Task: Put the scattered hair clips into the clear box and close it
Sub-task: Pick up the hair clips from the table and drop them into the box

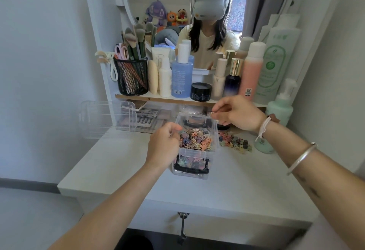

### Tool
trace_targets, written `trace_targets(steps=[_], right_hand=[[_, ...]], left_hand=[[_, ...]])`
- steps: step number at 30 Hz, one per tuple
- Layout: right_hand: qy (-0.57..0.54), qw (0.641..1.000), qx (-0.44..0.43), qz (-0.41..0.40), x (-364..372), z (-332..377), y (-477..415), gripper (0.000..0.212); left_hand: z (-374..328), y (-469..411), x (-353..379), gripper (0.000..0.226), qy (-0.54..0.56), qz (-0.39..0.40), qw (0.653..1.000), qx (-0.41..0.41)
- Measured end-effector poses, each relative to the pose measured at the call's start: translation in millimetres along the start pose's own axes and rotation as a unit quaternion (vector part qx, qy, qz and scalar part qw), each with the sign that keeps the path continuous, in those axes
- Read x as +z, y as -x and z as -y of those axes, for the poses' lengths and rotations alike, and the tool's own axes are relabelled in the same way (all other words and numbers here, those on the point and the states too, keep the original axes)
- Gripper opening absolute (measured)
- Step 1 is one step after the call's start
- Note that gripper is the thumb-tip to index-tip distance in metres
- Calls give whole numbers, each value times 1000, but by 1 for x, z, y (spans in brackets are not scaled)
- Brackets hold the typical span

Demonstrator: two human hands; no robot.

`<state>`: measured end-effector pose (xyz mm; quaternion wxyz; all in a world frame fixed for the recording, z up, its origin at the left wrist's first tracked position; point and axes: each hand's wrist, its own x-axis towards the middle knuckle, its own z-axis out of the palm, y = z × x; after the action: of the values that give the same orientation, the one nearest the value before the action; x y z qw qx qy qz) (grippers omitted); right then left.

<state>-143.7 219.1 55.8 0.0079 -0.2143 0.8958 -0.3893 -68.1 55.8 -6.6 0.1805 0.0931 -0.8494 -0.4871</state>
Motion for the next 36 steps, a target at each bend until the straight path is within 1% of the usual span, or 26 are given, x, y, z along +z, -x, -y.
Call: trace_targets(steps=[3,6,8,10,13,15,17,18,22,24,26,27,29,30,31,33,34,36], right_hand=[[3,999,35,-15,-3,-17,1,4],[49,997,60,-19,-1,-36,1,2],[112,991,69,-4,4,-46,1,9],[201,976,74,29,11,-55,0,19],[294,950,81,65,23,-63,0,27],[353,930,71,69,28,-63,-1,28],[381,920,58,74,31,-62,-2,21],[381,920,53,77,33,-61,-2,17],[368,926,37,76,34,-62,-3,21],[337,940,20,50,26,-59,-5,22],[256,966,-3,-21,11,-47,-5,17],[189,980,-14,-56,5,-37,-5,13],[66,994,-40,-84,-2,-13,-3,10],[45,994,-55,-78,0,-3,-3,11],[57,994,-70,-59,3,6,-3,14],[127,988,-89,0,14,15,-4,23],[144,986,-86,21,17,16,-4,25],[117,991,-64,22,16,15,-7,23]], left_hand=[[0,-1,0,25,-2,-1,1000,-1],[1,-4,-2,24,-6,-5,1000,-7],[1,-6,-5,25,-2,-15,1000,-11],[1,-7,-7,25,-9,-17,1000,-9],[1,-7,-7,26,-20,-14,1000,-5],[1,-7,-7,26,-20,-14,1000,-5],[2,-7,-7,26,-17,-13,1000,-5],[2,-7,-7,26,-14,-13,1000,-5],[2,-6,-7,26,-15,-14,1000,-1],[2,-6,-7,26,-16,-15,1000,0],[3,-6,-6,26,-16,-17,1000,1],[3,-7,-6,26,-17,-18,1000,0],[3,-7,-6,26,-19,-18,1000,-2],[3,-6,-5,26,-17,-17,1000,-3],[3,-6,-6,27,-15,-16,1000,-4],[3,-6,-6,27,-15,-14,1000,-4],[2,-5,-6,26,-16,-14,1000,-4],[2,-5,-7,26,-17,-15,1000,-1]])
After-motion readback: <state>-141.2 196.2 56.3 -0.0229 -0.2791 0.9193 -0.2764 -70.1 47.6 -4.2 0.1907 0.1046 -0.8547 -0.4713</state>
